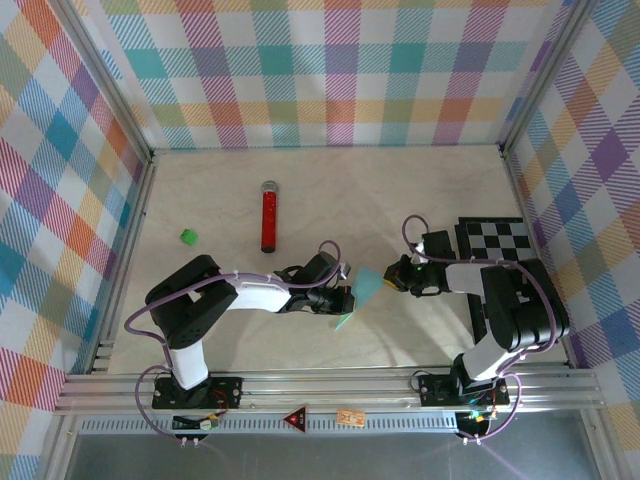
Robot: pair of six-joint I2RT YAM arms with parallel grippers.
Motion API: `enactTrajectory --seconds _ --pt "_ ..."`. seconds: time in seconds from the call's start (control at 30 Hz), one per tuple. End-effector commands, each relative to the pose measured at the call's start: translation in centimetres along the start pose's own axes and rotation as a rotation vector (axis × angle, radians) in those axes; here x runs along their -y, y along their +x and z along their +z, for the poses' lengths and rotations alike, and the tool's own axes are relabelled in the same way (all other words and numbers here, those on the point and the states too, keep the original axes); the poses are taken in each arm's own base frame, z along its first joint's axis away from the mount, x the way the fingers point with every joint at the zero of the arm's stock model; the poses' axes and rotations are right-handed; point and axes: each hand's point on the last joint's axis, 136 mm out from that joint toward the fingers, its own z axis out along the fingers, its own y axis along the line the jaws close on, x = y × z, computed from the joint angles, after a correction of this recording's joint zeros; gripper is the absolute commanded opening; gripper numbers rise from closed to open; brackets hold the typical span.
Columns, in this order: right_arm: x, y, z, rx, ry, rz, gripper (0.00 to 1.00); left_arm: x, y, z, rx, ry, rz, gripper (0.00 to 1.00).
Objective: Fold a paper plane with a square sheet of paper (pick it up from the middle)
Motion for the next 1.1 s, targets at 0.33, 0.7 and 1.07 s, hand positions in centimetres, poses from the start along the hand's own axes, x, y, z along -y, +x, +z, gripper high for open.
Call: enactTrajectory --seconds 0.33,0.7,1.07 --pt "-4.6 1.3 -0.7 -0.023 -0.123 -0.098 0.05 -5.4 4.3 0.6 -0.150 -0.186 -0.056 0.00" --pt "1.2 2.6 1.5 -0.079 0.098 -0.019 0.00 -0.4 0.7 -1.0 -0.094 -0.100 0.012 0.00" --pt "1.6 2.7 1.3 -0.093 0.125 -0.025 0.00 3.3 -1.3 1.4 -0.175 0.005 0.108 0.02"
